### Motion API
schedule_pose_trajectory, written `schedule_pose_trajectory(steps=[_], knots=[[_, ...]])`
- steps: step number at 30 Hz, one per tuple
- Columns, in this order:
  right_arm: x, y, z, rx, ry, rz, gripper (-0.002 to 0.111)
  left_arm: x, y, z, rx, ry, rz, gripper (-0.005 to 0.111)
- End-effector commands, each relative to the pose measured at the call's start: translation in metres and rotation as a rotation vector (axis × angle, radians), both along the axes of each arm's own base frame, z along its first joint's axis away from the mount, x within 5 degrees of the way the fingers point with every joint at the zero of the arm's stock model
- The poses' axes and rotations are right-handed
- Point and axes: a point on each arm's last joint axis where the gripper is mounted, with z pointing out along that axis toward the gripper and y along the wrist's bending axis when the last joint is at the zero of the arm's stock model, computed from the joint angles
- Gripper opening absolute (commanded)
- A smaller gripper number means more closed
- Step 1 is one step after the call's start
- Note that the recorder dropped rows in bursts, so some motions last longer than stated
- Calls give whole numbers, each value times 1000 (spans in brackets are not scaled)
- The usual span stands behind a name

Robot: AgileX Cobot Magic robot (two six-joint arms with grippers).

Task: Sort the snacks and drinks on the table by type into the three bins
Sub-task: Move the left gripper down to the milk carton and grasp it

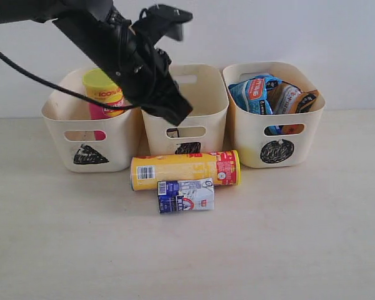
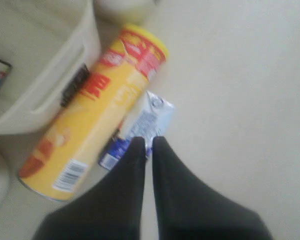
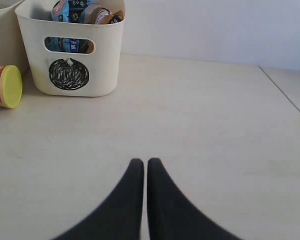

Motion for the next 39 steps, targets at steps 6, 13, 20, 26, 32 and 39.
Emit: schedule_pose_trajectory(steps=[6, 13, 20, 26, 32, 39], knots=[[0, 0, 1, 3, -13, -5, 0, -40, -2, -30, 146, 194, -334, 4], [0, 0, 1, 3, -13, -5, 0, -57, -19, -41, 188, 119, -570, 4], [0, 0, 1, 3, -13, -5, 0, -47, -21, -52, 235, 18, -618, 22], [0, 0, 1, 3, -13, -5, 0, -38, -24, -73, 276, -8, -657, 72], [0, 0, 1, 3, -13, -5, 0, -22, -32, -95, 281, -89, -617, 78], [0, 0, 1, 3, -13, -5, 0, -7, -37, -128, 324, -134, -610, 78]])
